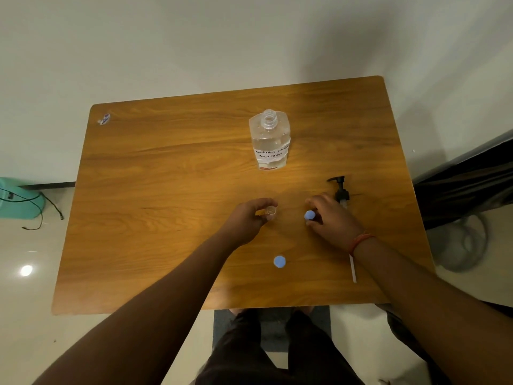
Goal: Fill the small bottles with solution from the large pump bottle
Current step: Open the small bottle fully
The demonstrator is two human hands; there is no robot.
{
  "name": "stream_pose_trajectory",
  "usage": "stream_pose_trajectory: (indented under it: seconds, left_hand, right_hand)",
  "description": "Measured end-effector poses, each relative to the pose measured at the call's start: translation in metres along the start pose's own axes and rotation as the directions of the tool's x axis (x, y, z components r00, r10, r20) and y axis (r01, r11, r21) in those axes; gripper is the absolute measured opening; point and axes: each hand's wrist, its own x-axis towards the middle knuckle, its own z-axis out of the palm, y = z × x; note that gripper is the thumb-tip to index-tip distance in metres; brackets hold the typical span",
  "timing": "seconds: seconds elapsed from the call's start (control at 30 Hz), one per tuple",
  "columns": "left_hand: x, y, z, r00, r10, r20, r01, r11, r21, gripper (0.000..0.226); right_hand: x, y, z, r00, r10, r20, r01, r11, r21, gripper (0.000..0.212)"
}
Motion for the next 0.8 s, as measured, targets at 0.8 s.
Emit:
stream_pose_trajectory:
  seconds: [0.8]
  left_hand:
    - [-0.031, -0.015, -0.017, 0.978, 0.043, -0.206, -0.062, 0.994, -0.085, 0.047]
  right_hand:
    - [-0.041, -0.059, 0.024, 0.772, -0.629, 0.095, 0.636, 0.765, -0.099, 0.024]
